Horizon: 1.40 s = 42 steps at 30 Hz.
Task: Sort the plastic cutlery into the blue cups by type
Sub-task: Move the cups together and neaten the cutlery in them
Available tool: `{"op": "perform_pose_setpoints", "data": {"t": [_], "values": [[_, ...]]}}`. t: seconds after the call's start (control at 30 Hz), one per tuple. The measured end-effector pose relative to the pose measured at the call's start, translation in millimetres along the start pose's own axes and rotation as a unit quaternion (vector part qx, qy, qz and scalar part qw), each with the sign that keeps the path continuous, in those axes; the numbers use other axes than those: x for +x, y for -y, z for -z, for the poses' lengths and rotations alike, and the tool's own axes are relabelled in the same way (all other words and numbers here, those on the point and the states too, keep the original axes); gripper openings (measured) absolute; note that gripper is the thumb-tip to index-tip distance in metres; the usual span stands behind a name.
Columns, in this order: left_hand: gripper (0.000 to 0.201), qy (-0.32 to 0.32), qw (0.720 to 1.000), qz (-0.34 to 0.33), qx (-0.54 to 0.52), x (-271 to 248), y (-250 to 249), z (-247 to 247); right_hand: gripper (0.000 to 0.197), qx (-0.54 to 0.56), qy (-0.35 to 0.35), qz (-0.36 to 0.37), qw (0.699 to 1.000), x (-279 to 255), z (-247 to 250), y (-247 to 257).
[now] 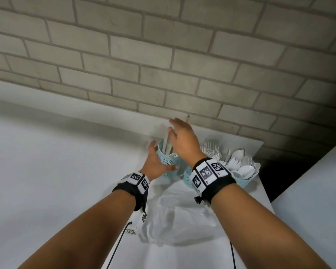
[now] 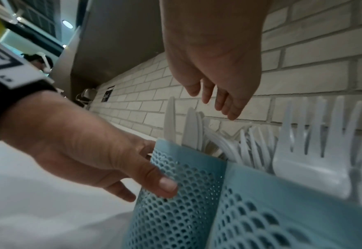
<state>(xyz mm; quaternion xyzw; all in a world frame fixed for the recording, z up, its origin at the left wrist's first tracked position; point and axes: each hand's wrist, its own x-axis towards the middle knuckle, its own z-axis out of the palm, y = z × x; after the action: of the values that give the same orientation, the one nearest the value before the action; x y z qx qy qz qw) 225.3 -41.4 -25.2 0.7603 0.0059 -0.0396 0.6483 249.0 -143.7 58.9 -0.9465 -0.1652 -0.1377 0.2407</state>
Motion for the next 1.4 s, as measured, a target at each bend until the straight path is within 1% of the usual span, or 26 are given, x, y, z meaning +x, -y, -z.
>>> {"op": "perform_pose_setpoints", "data": {"t": [0.07, 0.13, 0.17, 0.23, 0.33, 0.4, 0.5, 0.57, 0.63, 0.73, 0.83, 0.93, 1.0, 1.07, 1.13, 1.23, 1.3, 1.33, 1.37, 1.4], "values": [[0.13, 0.006, 1.0, -0.015, 0.002, 5, 2, -3, 0.047, -0.078, 0.077, 0.022, 0.994, -2, -6, 2], [0.126, 0.005, 0.999, -0.029, 0.019, 9, 2, -6, 0.049, -0.118, 0.149, 0.009, 0.982, -5, -13, 1], [0.124, -0.003, 0.999, -0.035, 0.029, 10, 2, -7, 0.049, -0.118, 0.172, -0.006, 0.978, -6, -16, 2], [0.12, -0.017, 0.998, -0.047, 0.038, 12, 3, -8, 0.048, -0.11, 0.186, -0.024, 0.976, -5, -17, 2], [0.111, -0.038, 0.997, -0.054, 0.048, 12, 6, -6, 0.045, -0.108, 0.171, -0.008, 0.979, -6, -11, 7], [0.103, -0.051, 0.996, -0.053, 0.057, 12, 10, -3, 0.044, -0.071, 0.124, -0.001, 0.99, -12, -4, 13], [0.099, -0.051, 0.996, -0.054, 0.049, 13, 24, 5, 0.045, 0.002, 0.06, -0.025, 0.998, -32, 3, 23], [0.095, -0.059, 0.996, -0.045, 0.047, 9, 27, 11, 0.056, 0.027, 0.047, -0.038, 0.998, -46, 0, 26], [0.087, -0.069, 0.996, -0.033, 0.039, 2, 28, 15, 0.072, 0.058, 0.04, -0.052, 0.996, -58, -8, 27], [0.076, -0.089, 0.995, -0.042, 0.019, -7, 26, 19, 0.094, 0.098, 0.029, -0.065, 0.993, -68, -18, 29], [0.072, -0.094, 0.994, -0.048, 0.015, -14, 26, 18, 0.104, 0.11, 0.003, -0.062, 0.992, -69, -26, 33], [0.076, -0.114, 0.992, -0.045, -0.016, -14, 31, 21, 0.109, 0.125, -0.027, -0.071, 0.989, -65, -32, 33], [0.072, -0.107, 0.993, -0.042, -0.024, -14, 35, 23, 0.115, 0.152, -0.023, -0.077, 0.985, -64, -37, 31], [0.068, -0.091, 0.995, -0.048, -0.003, -14, 35, 21, 0.12, 0.177, 0.006, -0.069, 0.982, -62, -40, 32], [0.075, -0.075, 0.995, -0.063, 0.027, -15, 33, 16, 0.122, 0.2, 0.017, -0.068, 0.977, -55, -40, 33], [0.081, -0.064, 0.991, -0.08, 0.088, -15, 28, 11, 0.126, 0.261, 0.017, -0.102, 0.96, -37, -34, 33], [0.087, -0.062, 0.99, -0.084, 0.091, -13, 26, 9, 0.13, 0.277, 0.043, -0.107, 0.954, -26, -36, 33], [0.082, -0.062, 0.989, -0.09, 0.095, -13, 25, 7, 0.128, 0.269, 0.06, -0.101, 0.956, -22, -37, 33], [0.077, -0.057, 0.99, -0.087, 0.098, -11, 25, 6, 0.121, 0.253, 0.07, -0.094, 0.96, -20, -41, 33], [0.075, -0.051, 0.991, -0.083, 0.095, -9, 26, 6, 0.107, 0.244, 0.067, -0.086, 0.964, -19, -44, 32]]}}
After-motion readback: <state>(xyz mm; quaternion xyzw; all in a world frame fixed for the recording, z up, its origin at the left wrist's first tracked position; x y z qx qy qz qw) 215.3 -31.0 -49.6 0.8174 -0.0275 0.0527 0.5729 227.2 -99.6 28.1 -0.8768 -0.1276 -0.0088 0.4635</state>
